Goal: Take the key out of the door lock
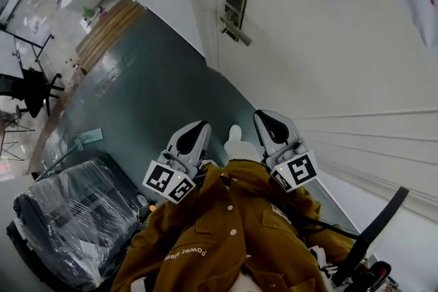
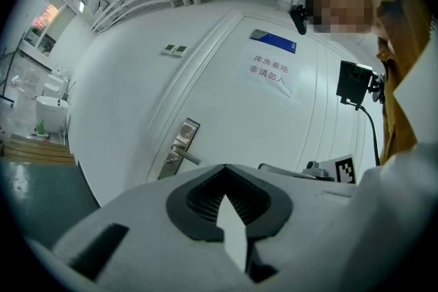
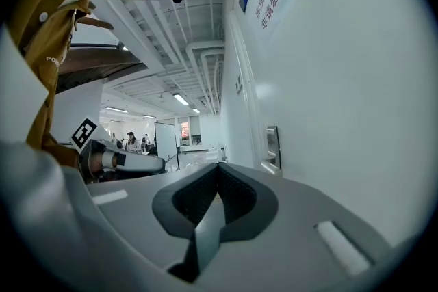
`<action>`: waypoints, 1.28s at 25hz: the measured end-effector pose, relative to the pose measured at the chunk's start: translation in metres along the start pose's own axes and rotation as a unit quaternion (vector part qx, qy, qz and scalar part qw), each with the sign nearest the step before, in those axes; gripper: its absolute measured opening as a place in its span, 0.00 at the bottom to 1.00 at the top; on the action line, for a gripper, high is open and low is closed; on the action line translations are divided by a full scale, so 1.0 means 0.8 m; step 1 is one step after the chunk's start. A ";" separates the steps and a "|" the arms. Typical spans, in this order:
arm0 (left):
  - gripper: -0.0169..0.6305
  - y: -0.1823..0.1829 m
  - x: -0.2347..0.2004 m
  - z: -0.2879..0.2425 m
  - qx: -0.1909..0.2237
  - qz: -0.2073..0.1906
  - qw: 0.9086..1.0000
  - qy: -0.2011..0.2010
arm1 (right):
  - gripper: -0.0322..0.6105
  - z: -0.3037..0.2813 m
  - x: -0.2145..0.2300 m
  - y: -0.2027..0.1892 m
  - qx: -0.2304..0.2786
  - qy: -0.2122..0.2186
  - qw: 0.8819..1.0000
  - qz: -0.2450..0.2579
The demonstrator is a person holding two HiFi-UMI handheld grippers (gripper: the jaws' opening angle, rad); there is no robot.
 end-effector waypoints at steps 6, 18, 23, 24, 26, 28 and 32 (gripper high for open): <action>0.03 0.030 -0.053 -0.058 0.018 0.058 0.998 0.000 | 0.06 -0.042 0.033 0.036 0.007 0.014 1.000 0.020; 0.28 0.048 -0.233 -0.227 0.039 0.312 0.941 -0.121 | 0.06 -0.076 0.056 0.060 0.004 -0.026 1.000 0.017; 0.28 0.051 -0.264 -0.298 0.050 0.403 0.889 -0.210 | 0.06 -0.071 0.066 0.061 0.002 -0.064 0.998 0.017; 0.28 0.050 -0.267 -0.309 0.046 0.410 0.884 -0.218 | 0.06 -0.069 0.067 0.062 0.002 -0.072 0.997 0.020; 0.28 0.045 -0.269 -0.328 0.036 0.425 0.874 -0.231 | 0.06 -0.066 0.070 0.062 0.003 -0.082 0.996 0.020; 0.27 0.041 -0.272 -0.342 0.028 0.438 0.867 -0.236 | 0.06 -0.064 0.072 0.063 0.006 -0.089 0.996 0.017; 0.14 0.028 -0.284 -0.350 0.027 0.459 0.858 -0.229 | 0.06 -0.062 0.069 0.063 0.009 -0.098 0.995 0.013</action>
Point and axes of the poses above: the fingertips, and each gripper's own axes: z backward along the fingers, x to its right, y out of its top, the point moved 5 cm from there along z, backward along the fingers, and after that the axes turned 12 degrees about -x, right-handed, at the moved point
